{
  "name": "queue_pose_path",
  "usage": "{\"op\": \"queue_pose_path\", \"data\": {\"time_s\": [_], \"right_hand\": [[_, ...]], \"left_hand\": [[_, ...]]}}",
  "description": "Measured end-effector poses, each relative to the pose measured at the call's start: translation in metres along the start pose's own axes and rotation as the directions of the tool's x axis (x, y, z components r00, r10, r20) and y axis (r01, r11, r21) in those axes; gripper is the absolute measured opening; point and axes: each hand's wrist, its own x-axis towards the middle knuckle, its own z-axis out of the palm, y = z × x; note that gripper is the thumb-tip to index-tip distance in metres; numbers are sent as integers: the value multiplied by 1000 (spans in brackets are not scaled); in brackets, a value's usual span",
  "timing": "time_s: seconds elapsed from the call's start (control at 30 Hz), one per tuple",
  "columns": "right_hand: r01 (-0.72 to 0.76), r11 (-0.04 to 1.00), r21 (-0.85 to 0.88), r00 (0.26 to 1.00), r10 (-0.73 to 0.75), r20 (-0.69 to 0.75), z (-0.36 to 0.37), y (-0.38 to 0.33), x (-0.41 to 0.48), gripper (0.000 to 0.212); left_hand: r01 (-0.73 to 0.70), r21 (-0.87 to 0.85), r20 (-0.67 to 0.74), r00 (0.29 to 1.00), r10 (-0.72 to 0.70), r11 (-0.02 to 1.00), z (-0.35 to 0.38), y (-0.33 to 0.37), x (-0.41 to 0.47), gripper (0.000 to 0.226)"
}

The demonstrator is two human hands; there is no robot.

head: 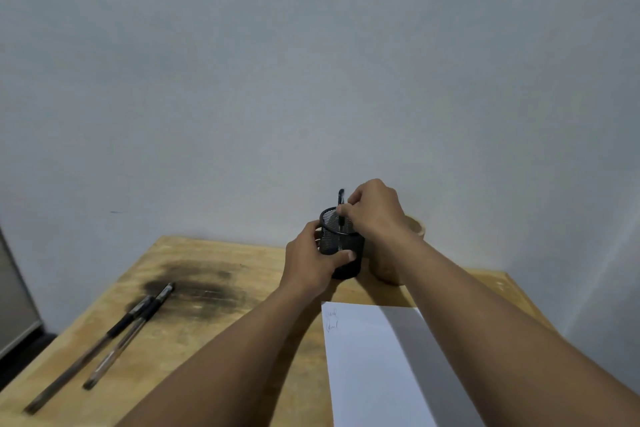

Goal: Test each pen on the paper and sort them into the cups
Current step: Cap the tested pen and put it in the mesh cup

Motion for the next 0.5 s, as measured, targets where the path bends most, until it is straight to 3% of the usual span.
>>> {"op": "queue_pose_path", "data": {"time_s": [0.23,0.37,0.5], "right_hand": [[53,997,-54,999,-53,-5,-7,2,-10,31],[130,990,-62,992,-130,4,-16,-4,-24,32],[221,974,-53,975,-219,46,-16,-19,-41,31]], "left_hand": [[18,8,-4,1000,-18,1000,0,2,-1,70],[62,61,-1,998,-62,996,-14,11,-12,88],[60,225,-84,996,-42,973,-51,18,-39,72]]}}
